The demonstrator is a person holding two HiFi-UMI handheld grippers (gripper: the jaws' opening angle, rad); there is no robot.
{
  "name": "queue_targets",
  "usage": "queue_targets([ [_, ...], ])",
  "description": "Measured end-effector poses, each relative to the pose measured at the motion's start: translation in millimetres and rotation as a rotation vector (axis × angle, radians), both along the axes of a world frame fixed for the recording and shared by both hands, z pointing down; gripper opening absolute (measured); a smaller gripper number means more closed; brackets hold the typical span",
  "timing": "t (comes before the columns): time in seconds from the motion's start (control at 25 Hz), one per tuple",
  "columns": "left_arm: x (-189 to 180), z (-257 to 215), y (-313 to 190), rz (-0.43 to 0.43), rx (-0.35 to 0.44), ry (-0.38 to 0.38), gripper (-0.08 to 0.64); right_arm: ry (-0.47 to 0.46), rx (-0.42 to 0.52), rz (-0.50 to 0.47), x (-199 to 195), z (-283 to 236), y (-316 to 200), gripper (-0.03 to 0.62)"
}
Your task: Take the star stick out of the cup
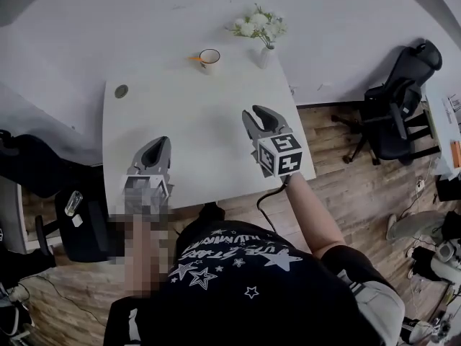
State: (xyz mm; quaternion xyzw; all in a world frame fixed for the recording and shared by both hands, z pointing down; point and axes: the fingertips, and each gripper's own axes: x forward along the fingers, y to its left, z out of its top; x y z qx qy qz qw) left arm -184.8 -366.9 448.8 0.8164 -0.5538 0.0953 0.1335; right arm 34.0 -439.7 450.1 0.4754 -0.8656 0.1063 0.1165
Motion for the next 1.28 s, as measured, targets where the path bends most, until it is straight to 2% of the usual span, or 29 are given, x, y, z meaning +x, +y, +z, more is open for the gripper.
queue_targets([
  [0.12,-16,-2,-25,-0.007,0.006,0.005,0.003,0.035,0.009,-0.017,-17,-1,-27,0.181],
  [0.24,-27,-3,-47,-0.009,0.005,0.014,0.003,0.07,0.019,-0.02,-34,-1,-51,0.195],
  [0.68,-53,-2,-108,0.006,0.01,0.022,0.003,0.186,0.087,0.006,-79,6,-129,0.172],
  [0.92,-62,13,-134,0.021,-0.018,0.026,0.003,0.301,0.103,-0.015,-106,28,-165,0.17],
  [1.28,-71,31,-167,0.026,-0.052,0.036,0.003,0.363,0.115,-0.034,-127,62,-200,0.164],
])
